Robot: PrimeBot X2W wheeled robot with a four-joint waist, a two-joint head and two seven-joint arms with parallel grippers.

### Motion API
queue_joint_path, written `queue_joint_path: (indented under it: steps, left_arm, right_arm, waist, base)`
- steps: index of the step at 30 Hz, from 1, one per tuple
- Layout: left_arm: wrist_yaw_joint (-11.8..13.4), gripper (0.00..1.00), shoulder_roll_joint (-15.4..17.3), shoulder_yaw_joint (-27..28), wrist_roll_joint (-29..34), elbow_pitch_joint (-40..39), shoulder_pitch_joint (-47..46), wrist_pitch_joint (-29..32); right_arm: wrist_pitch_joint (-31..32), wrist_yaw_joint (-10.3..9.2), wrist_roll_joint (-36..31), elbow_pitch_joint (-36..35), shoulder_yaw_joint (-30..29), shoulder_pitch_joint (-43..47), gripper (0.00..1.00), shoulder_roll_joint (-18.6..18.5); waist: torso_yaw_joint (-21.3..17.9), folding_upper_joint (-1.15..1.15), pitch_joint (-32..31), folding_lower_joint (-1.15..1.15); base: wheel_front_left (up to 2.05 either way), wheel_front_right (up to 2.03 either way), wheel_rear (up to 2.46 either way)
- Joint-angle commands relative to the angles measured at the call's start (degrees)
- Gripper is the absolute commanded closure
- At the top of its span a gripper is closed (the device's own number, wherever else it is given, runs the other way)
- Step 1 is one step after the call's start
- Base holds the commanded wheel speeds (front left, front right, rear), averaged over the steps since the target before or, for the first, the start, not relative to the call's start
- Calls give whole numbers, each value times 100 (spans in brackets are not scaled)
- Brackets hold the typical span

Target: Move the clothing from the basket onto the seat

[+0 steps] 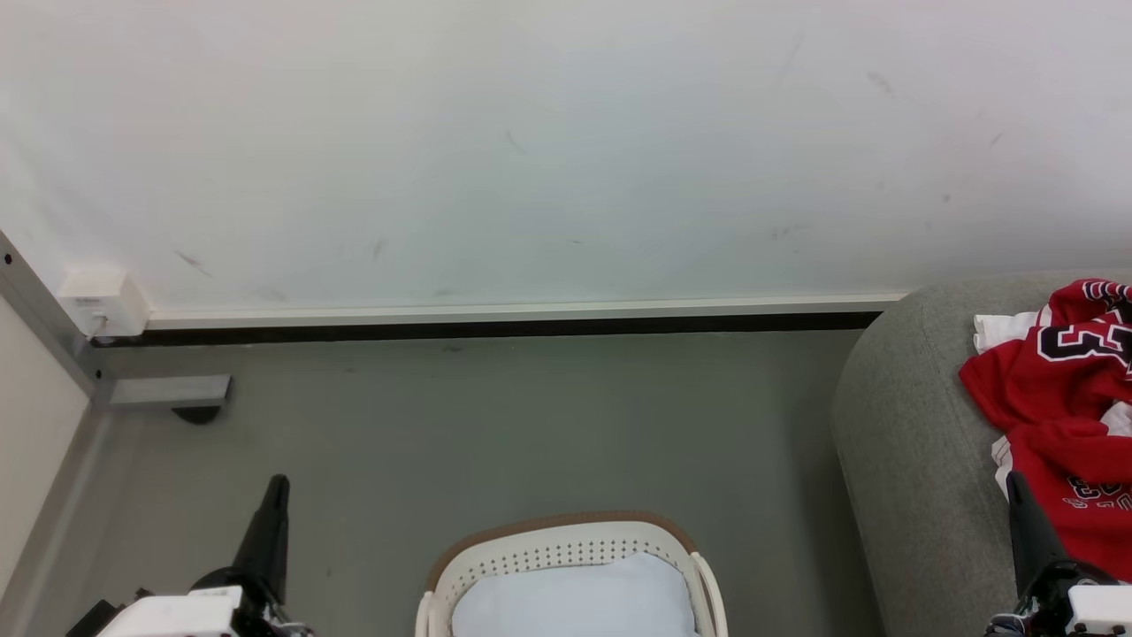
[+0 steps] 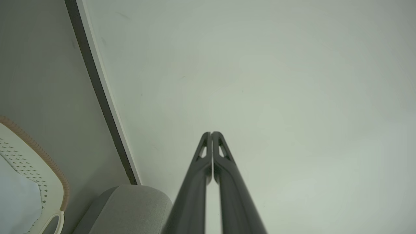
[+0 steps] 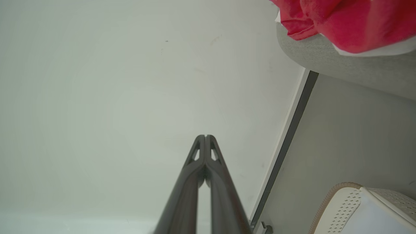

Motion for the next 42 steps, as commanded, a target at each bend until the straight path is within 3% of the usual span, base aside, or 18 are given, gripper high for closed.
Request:
queue_joint_path:
  steps: [1, 42]
  left_arm:
    - [-20, 100, 42, 11, -79, -19, -48, 22]
    - [-20, 100, 41, 9, -80, -21, -48, 20]
  right_arm:
    - [15, -12, -1, -26, -26, -62, 100, 11]
    - [22, -12, -9, -25, -32, -63, 100, 12]
  waist:
    - [0, 0, 0, 0]
    - [0, 0, 0, 0]
  base:
    - [0, 0, 0]
    - [0, 0, 0]
